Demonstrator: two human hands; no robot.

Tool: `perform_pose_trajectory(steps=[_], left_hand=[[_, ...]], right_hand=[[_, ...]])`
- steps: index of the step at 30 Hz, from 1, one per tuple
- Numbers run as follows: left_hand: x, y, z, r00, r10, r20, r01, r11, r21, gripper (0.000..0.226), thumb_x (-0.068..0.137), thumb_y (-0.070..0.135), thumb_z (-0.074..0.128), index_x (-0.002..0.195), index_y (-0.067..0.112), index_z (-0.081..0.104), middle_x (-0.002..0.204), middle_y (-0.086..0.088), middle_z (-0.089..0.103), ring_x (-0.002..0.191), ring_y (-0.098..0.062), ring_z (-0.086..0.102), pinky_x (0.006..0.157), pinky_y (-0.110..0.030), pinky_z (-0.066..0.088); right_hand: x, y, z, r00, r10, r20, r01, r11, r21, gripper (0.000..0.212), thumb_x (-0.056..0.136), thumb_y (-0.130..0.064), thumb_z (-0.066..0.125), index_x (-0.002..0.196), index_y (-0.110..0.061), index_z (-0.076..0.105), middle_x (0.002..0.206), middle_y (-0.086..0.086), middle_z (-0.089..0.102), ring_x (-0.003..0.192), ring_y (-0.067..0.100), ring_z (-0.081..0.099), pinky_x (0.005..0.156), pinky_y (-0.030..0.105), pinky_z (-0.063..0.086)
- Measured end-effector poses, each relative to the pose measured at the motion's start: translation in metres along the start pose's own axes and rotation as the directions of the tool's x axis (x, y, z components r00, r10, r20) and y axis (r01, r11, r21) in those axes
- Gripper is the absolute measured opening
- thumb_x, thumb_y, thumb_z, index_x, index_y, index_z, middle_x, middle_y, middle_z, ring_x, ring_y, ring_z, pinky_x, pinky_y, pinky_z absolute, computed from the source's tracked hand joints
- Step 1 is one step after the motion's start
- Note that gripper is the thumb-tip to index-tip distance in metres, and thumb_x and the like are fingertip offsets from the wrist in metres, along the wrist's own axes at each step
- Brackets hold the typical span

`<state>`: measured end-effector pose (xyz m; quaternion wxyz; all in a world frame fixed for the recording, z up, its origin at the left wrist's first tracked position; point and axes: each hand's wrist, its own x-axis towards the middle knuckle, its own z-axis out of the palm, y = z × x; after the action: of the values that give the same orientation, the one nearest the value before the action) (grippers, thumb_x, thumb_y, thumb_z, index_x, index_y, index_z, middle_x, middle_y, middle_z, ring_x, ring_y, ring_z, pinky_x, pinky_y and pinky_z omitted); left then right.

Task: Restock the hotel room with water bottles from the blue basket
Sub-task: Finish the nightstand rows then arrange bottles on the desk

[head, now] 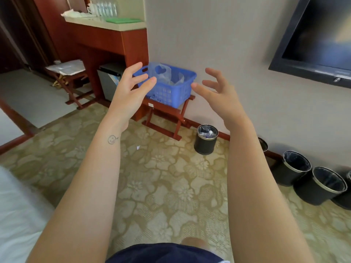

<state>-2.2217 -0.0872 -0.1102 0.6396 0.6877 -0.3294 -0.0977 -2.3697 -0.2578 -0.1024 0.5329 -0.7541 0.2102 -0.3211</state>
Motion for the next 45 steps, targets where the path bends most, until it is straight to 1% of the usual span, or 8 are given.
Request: perform_pose_trajectory(steps=[4,10,18,24,32,38,42,45], left_hand=[[0.024,-0.028,0.006,0.998,-0.062,-0.007,0.062,0.998,0.011,0.054,0.085,0.053,0.064,0.135,0.048,0.044,0.131,0.016,0.058,0.123,-0.003,0.054,0.103,-0.033,0.04],[0.084,-0.059,0.017,0.993,-0.111,-0.047,0.112,0.993,0.022,0.06,0.08,0.059,0.065,0.136,0.05,0.044,0.131,0.019,0.058,0.12,0.0,0.055,0.1,-0.032,0.041],[0.207,-0.074,0.046,0.99,-0.097,-0.103,0.097,0.995,-0.009,0.066,0.075,0.063,0.065,0.136,0.051,0.044,0.131,0.019,0.058,0.123,-0.002,0.054,0.098,-0.03,0.041],[0.299,-0.09,0.077,0.987,-0.097,-0.127,0.094,0.995,-0.03,0.057,0.088,0.048,0.065,0.14,0.043,0.043,0.134,0.013,0.057,0.127,-0.004,0.05,0.111,-0.04,0.037],[0.379,-0.117,0.086,0.981,-0.082,-0.177,0.076,0.996,-0.039,0.055,0.093,0.042,0.062,0.143,0.041,0.04,0.141,0.011,0.051,0.129,-0.001,0.046,0.099,-0.027,0.038],[0.447,-0.155,0.059,0.976,-0.078,-0.202,0.069,0.996,-0.05,0.053,0.093,0.042,0.062,0.141,0.043,0.04,0.143,0.014,0.048,0.128,0.0,0.047,0.107,-0.032,0.038],[0.508,-0.175,0.034,0.984,-0.047,-0.17,0.039,0.998,-0.048,0.052,0.093,0.042,0.062,0.141,0.042,0.042,0.142,0.015,0.049,0.127,0.002,0.047,0.106,-0.03,0.039],[0.558,-0.188,0.01,0.993,-0.019,-0.118,0.014,0.999,-0.043,0.054,0.094,0.041,0.061,0.144,0.04,0.04,0.143,0.014,0.048,0.127,0.003,0.047,0.102,-0.027,0.039]], right_hand=[[0.026,0.031,0.01,1.0,0.023,0.02,-0.023,1.0,-0.002,0.066,0.085,-0.041,0.074,0.142,-0.031,0.044,0.134,-0.004,0.053,0.123,0.006,0.052,0.076,0.005,0.043],[0.098,0.066,0.019,0.997,0.045,0.065,-0.044,0.999,-0.011,0.068,0.084,-0.042,0.075,0.143,-0.031,0.043,0.135,-0.003,0.054,0.125,0.007,0.051,0.084,0.01,0.041],[0.242,0.079,0.015,0.991,-0.001,0.132,0.005,1.0,-0.028,0.067,0.085,-0.037,0.074,0.143,-0.028,0.043,0.139,-0.003,0.05,0.126,0.012,0.052,0.106,0.037,0.046],[0.339,0.091,0.001,0.982,0.02,0.19,-0.011,0.999,-0.05,0.069,0.085,-0.038,0.074,0.145,-0.03,0.041,0.141,0.003,0.05,0.13,0.016,0.049,0.105,0.03,0.043],[0.435,0.119,0.022,0.97,0.023,0.241,-0.013,0.999,-0.045,0.072,0.085,-0.04,0.074,0.147,-0.032,0.039,0.145,0.001,0.046,0.133,0.02,0.046,0.104,0.033,0.043],[0.504,0.138,0.052,0.987,0.026,0.16,-0.02,0.999,-0.039,0.07,0.085,-0.039,0.075,0.146,-0.03,0.041,0.146,0.002,0.045,0.134,0.019,0.045,0.106,0.034,0.042],[0.551,0.143,0.083,0.994,0.017,0.108,-0.015,1.0,-0.025,0.069,0.085,-0.038,0.075,0.144,-0.031,0.041,0.143,0.003,0.046,0.129,0.018,0.048,0.085,0.02,0.043],[0.589,0.142,0.113,0.999,0.001,0.053,0.0,1.0,-0.003,0.067,0.086,-0.035,0.074,0.144,-0.029,0.041,0.144,0.004,0.046,0.13,0.018,0.046,0.089,0.021,0.041]])
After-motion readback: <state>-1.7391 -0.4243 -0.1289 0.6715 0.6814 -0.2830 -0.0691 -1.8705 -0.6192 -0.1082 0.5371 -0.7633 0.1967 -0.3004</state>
